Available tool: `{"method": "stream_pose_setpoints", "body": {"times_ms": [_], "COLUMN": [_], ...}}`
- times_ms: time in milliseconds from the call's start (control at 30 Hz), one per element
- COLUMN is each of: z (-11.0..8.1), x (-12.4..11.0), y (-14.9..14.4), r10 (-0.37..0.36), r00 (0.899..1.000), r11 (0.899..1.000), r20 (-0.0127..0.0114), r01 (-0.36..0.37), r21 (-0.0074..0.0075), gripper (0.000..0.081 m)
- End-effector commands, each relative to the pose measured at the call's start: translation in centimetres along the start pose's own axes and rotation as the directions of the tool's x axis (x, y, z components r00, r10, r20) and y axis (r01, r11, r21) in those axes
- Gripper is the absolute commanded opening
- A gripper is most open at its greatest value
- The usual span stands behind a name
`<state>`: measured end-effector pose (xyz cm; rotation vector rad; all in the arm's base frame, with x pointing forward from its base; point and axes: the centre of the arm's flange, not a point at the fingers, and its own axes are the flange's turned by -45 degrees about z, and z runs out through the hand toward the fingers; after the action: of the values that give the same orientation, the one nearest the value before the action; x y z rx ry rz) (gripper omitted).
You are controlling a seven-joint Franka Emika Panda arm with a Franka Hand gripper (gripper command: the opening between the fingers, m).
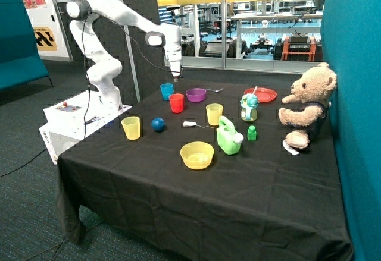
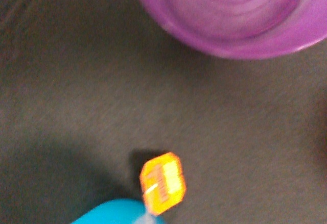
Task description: Prepare two cups of tea
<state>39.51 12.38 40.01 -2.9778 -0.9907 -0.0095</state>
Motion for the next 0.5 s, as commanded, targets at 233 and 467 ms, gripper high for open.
{"method": "stream_pose_setpoints", "body": {"times_ms": [233, 467], "z": [-0.9, -0.5], "x": [2.2, 1.9], "y": [7.1, 11.3], "r10": [0.176, 0.243], "r00": [0.984, 0.97], "r11": [0.984, 0.97], "r20": [0.0065, 0.0063], "r01": [-0.176, -0.242], "r21": [-0.0024, -0.0028], "gripper": [0.0521, 0.0501]}}
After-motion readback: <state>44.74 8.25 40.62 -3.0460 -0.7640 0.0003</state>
